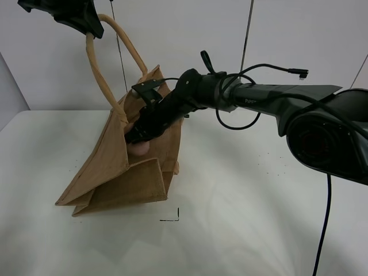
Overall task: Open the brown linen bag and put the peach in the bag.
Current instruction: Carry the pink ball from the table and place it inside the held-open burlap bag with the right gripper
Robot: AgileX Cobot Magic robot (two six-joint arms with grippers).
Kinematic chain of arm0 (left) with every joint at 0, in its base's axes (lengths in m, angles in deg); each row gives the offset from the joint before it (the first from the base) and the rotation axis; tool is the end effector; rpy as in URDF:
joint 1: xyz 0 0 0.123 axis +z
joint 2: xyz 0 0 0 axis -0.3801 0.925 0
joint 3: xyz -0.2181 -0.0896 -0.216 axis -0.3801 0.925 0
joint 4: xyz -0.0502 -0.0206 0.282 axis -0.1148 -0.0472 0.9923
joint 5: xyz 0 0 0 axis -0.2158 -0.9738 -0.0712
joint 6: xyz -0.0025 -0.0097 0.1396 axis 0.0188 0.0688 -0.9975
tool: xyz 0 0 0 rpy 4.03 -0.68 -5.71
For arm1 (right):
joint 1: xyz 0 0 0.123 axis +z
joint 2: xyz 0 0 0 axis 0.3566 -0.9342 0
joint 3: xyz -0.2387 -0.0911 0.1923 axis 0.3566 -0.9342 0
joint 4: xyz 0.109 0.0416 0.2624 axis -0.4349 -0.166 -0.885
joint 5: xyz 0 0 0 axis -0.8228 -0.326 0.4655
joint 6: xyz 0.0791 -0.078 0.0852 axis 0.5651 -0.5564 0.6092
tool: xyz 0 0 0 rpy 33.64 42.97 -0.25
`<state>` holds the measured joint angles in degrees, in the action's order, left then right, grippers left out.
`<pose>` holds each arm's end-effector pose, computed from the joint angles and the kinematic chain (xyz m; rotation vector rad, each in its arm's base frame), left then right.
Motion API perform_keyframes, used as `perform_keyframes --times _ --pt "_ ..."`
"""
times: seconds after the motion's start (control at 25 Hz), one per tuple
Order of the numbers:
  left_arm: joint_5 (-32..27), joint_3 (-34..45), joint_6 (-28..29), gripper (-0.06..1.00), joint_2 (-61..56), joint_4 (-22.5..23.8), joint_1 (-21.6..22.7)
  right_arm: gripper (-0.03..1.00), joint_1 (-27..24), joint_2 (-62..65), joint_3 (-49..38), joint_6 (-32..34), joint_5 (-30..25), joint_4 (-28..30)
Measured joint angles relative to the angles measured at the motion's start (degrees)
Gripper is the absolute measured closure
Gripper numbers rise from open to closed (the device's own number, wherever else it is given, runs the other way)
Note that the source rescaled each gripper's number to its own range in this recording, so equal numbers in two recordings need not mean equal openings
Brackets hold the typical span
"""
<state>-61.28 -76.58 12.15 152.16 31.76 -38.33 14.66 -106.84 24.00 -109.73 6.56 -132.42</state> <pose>0.4453 -0.1353 0.4474 0.2195 2.3651 -0.2526 0.4615 0.4048 0.1298 -1.0967 2.2517 0.7659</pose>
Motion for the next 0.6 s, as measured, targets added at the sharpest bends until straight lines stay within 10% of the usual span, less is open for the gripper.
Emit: perform_keyframes --times 0.08,0.28,0.6 --pt "0.0 0.0 0.0 0.94 0.0 0.0 0.0 0.81 0.27 -0.29 0.0 -0.15 0.38 0.06" --pt "0.0 0.0 0.0 0.94 0.0 0.0 0.0 0.08 0.42 -0.37 0.0 -0.19 0.64 0.92" --pt "0.0 0.0 0.0 0.94 0.0 -0.07 0.0 -0.03 -0.21 3.93 3.3 14.17 -9.61 14.32"
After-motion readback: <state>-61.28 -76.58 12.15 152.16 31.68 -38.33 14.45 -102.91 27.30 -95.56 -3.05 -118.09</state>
